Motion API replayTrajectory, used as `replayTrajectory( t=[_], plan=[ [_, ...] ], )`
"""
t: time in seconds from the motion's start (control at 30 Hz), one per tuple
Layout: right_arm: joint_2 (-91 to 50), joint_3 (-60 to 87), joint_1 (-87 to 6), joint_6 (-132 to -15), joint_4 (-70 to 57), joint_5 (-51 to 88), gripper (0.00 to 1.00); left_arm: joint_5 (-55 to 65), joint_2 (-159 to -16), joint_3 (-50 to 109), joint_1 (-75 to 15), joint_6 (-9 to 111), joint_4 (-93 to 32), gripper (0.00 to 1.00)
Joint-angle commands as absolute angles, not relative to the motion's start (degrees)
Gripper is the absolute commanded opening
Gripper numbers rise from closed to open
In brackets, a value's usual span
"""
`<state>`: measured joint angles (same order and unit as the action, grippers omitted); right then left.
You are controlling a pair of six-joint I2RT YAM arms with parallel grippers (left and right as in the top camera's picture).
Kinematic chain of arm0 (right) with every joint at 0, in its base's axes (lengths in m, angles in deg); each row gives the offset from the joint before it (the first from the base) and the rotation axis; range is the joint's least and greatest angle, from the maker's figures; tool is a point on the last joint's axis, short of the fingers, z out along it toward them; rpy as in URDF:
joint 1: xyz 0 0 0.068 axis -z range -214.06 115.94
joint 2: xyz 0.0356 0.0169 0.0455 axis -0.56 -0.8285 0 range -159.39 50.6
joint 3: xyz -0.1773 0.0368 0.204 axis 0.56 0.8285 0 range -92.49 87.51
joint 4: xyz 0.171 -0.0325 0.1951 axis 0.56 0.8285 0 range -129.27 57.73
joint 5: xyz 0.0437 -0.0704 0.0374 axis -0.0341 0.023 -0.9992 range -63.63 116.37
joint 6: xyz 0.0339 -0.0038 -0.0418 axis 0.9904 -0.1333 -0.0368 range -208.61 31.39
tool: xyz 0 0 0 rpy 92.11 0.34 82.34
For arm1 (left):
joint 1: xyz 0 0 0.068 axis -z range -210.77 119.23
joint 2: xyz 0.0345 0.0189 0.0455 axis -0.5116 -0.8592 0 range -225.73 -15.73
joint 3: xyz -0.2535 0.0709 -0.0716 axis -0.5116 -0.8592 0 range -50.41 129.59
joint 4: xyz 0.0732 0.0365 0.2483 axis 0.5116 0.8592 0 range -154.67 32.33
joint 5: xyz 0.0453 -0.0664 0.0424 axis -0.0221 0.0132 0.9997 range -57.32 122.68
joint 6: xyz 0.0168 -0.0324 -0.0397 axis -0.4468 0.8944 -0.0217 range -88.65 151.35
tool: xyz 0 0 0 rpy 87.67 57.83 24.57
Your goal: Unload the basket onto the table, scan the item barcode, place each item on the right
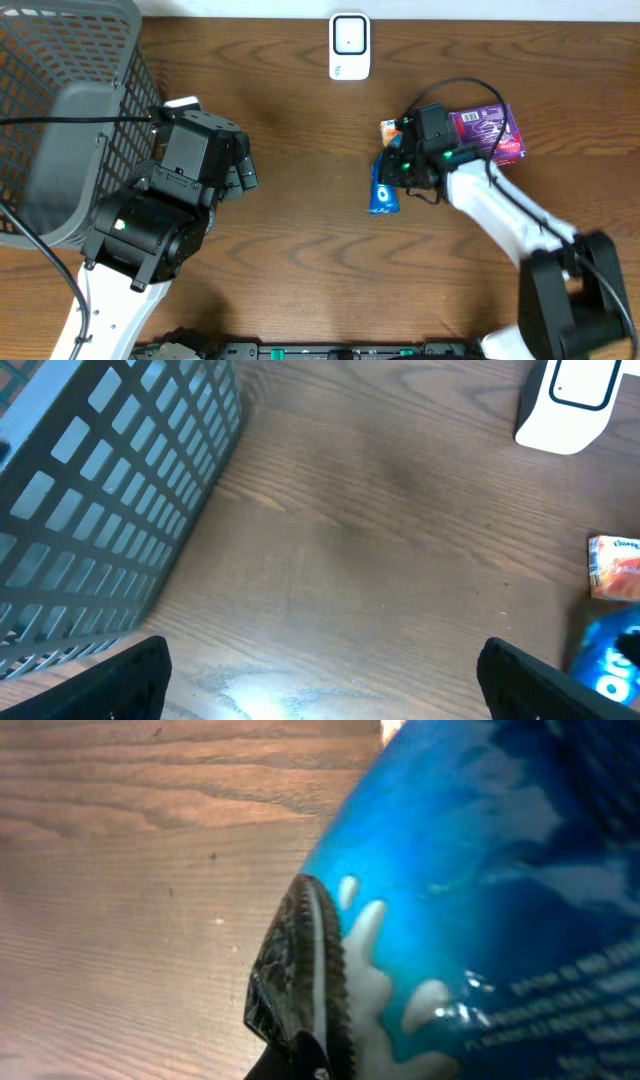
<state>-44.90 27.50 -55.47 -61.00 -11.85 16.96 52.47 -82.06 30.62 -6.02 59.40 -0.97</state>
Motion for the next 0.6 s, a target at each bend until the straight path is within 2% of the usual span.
replayTrajectory(
  t=[0.0, 0.13, 0.27, 0.57],
  plan=[
    [-40.86, 23.26, -61.78, -62.00, -8.87, 39.78, 0.01, 53.06, -82.06, 30.93, -6.37, 58.81, -0.83, 0.98],
    [-41.51, 22.08, -68.32, -64.30, -5.44, 58.47, 0.01, 53.06, -82.06, 30.93, -6.37, 58.81, -0.83, 0.98],
    [-43.94, 22.08, -70.96, -66.55, -4.04, 72.37, 0.01, 53.06, -82.06, 30.93, -6.37, 58.81, -0.83, 0.98],
    [-52.59, 22.08, -71.81, -70.09, -3.26, 77.55, 0.01, 53.06, -82.06, 30.93, -6.37, 58.81, -0.81, 0.98]
  ],
)
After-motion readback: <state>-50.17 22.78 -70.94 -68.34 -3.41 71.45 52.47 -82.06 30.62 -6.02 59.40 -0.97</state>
